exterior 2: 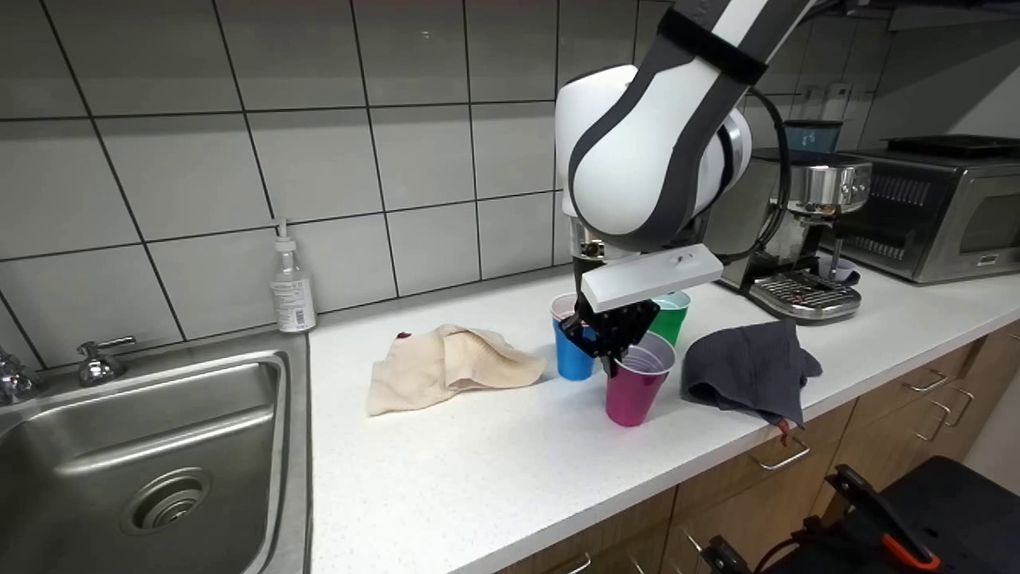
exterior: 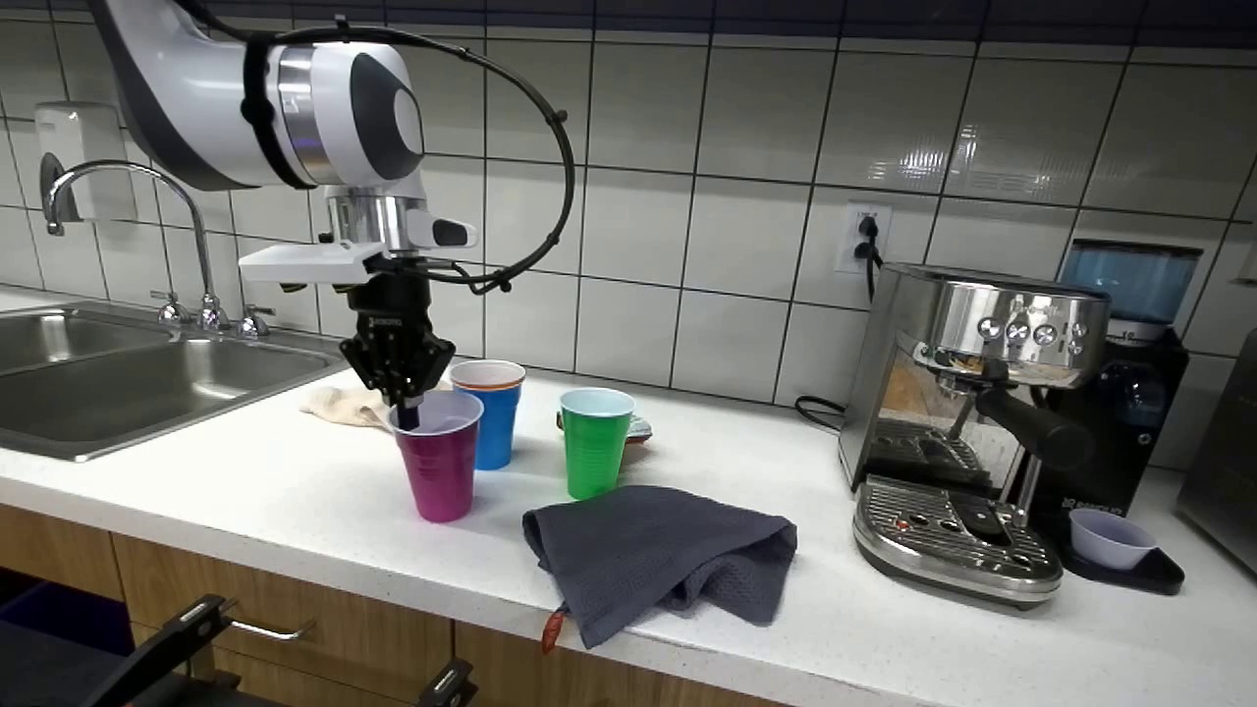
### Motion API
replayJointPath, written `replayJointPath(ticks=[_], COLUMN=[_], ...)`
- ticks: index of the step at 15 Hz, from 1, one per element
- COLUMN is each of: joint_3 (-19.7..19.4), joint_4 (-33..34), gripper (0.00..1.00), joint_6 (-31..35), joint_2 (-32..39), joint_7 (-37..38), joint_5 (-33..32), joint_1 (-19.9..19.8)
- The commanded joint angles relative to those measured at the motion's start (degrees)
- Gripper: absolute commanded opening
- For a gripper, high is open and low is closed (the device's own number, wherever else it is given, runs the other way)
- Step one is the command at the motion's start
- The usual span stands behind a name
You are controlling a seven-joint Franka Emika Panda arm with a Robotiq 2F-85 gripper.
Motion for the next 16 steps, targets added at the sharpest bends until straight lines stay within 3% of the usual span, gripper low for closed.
replayJointPath(ticks=[1, 16], joint_3=[-0.3, 2.1], joint_4=[-1.1, -1.2], gripper=[0.01, 0.01], joint_6=[-2.3, -11.7], joint_2=[-3.4, -13.8], joint_7=[0.4, -2.9], joint_5=[0.2, 3.9], joint_1=[0.8, 1.1])
